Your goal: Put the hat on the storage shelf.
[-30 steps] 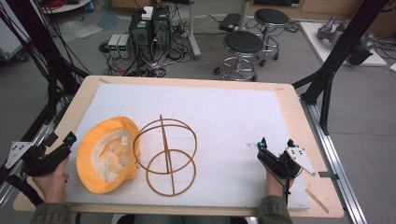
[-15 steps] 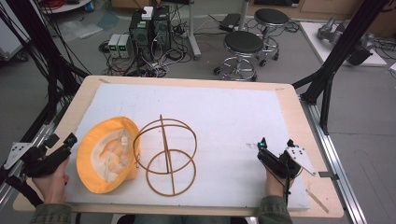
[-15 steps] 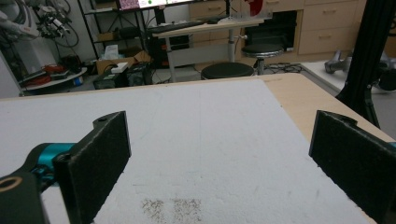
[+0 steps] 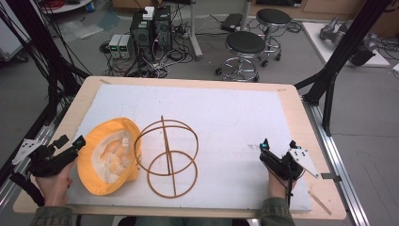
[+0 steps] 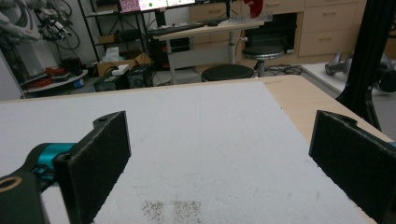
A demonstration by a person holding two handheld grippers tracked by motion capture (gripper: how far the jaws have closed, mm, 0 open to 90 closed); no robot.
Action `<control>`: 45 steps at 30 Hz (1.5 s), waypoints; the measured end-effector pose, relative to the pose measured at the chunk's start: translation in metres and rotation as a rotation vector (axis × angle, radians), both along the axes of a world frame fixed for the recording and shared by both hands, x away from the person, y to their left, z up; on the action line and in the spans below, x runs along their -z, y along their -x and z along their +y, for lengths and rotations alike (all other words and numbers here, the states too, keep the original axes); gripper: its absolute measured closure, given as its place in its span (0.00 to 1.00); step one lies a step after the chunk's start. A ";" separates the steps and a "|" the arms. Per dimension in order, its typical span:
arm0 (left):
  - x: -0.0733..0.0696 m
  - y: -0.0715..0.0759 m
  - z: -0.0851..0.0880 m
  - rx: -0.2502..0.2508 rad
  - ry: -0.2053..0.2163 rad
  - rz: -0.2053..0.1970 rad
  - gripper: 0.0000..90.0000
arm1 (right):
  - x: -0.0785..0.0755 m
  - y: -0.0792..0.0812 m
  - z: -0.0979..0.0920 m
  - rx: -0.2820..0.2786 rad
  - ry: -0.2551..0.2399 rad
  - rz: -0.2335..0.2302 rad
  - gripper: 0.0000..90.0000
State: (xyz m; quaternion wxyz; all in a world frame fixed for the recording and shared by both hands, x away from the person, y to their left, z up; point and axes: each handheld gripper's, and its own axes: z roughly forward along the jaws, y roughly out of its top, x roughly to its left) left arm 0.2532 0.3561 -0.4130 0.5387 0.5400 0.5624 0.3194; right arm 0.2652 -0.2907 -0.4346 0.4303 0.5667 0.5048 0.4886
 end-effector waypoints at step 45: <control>-0.002 -0.002 -0.005 0.150 0.112 0.123 0.96 | 0.001 -0.001 -0.001 -0.006 0.000 0.009 0.05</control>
